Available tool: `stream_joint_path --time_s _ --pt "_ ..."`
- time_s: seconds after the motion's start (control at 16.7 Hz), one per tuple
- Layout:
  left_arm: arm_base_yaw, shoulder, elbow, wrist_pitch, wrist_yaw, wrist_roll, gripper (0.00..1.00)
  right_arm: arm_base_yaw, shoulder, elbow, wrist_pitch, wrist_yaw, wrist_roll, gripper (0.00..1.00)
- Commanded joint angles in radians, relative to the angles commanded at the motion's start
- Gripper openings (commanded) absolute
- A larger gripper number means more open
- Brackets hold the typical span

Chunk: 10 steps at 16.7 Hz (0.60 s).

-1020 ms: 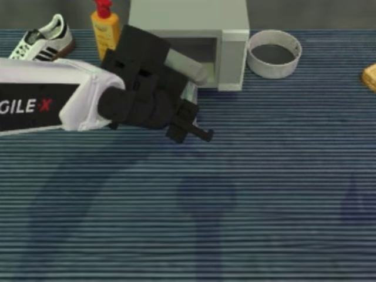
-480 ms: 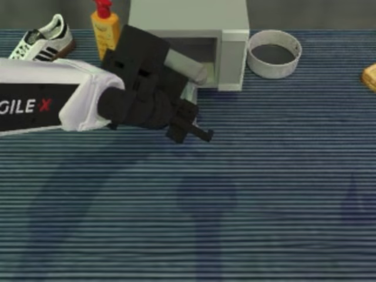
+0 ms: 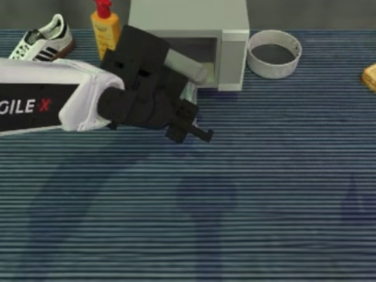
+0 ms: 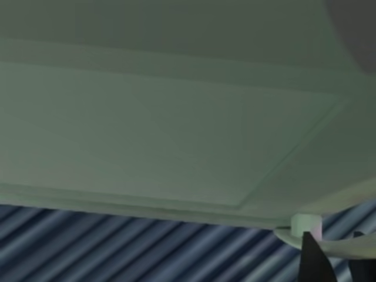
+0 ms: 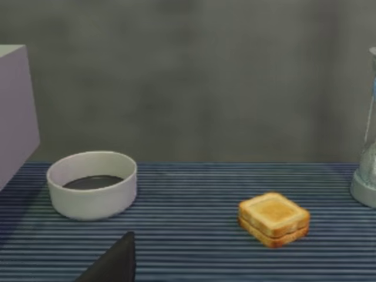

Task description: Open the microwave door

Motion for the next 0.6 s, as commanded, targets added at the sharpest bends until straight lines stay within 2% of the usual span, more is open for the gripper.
stream_joint_path --time_s 0.42,0.6 --pt "0.032 -0.020 -0.023 -0.003 0.039 0.062 0.00 0.000 0.000 0.000 0.000 0.000 0.000 1.00" --pt "0.032 -0.020 -0.023 -0.003 0.039 0.063 0.00 0.000 0.000 0.000 0.000 0.000 0.000 1.00"
